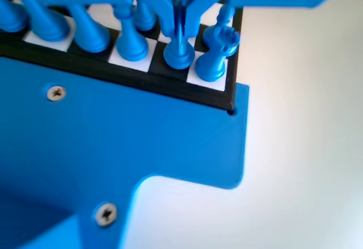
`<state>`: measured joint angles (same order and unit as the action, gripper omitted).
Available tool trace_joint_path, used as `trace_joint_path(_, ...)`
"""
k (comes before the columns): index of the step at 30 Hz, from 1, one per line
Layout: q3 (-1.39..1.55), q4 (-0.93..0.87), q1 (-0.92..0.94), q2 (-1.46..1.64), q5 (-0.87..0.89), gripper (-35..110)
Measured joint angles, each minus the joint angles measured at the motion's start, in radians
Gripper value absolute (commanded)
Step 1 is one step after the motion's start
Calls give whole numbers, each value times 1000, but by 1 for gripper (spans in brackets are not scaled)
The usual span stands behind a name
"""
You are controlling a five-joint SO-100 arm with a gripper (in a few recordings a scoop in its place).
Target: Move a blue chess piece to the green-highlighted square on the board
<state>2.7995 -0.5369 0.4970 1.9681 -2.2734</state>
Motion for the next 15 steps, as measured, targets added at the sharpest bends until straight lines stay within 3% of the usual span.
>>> trace_joint_path(15, -293, -334, -29, 0, 69, 1)
